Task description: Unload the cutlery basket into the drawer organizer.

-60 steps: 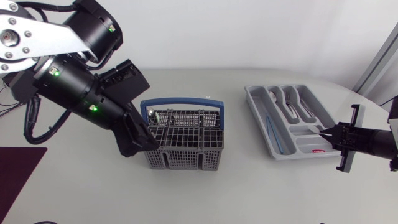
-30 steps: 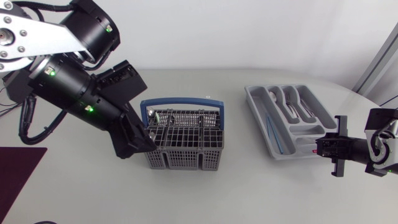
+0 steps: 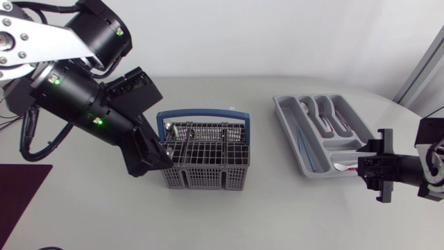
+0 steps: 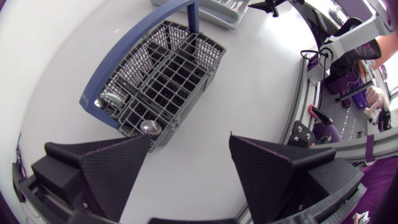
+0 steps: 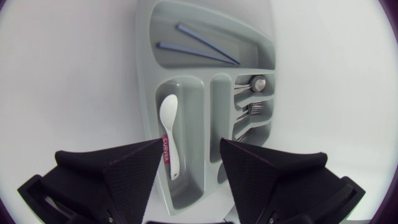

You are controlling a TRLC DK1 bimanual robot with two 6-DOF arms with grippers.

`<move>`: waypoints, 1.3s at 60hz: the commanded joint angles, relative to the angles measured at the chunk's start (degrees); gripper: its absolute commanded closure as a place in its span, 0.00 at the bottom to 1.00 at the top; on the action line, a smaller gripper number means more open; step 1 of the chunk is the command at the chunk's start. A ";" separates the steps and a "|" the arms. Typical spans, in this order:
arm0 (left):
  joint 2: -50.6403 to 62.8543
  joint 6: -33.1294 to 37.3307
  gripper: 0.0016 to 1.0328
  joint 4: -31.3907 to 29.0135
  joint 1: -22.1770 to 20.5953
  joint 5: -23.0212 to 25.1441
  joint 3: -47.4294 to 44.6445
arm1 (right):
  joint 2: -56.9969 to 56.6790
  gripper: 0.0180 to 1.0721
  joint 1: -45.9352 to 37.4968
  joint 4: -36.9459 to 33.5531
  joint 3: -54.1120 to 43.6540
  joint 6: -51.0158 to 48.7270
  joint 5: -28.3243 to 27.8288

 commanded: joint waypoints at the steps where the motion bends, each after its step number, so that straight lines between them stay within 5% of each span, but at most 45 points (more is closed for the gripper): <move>1: -1.39 1.46 0.06 -0.85 0.84 -0.43 -2.12 | -5.63 0.14 2.71 -7.09 4.73 5.13 -0.24; 17: -3.41 3.22 0.06 -0.94 4.36 -0.34 -5.20 | -10.37 0.10 19.41 -37.41 21.52 35.19 0.29; 23: -4.20 3.92 0.06 -0.94 5.68 -0.34 -7.04 | -9.85 0.10 25.91 -42.42 24.60 44.95 0.29; 48: -5.00 6.38 0.06 3.28 9.46 1.86 -14.07 | -4.13 0.10 52.11 -46.91 32.59 75.09 -1.99; 78: -4.91 8.84 0.06 6.79 14.11 5.11 -16.62 | 12.30 0.12 61.25 -46.20 44.64 94.52 -13.95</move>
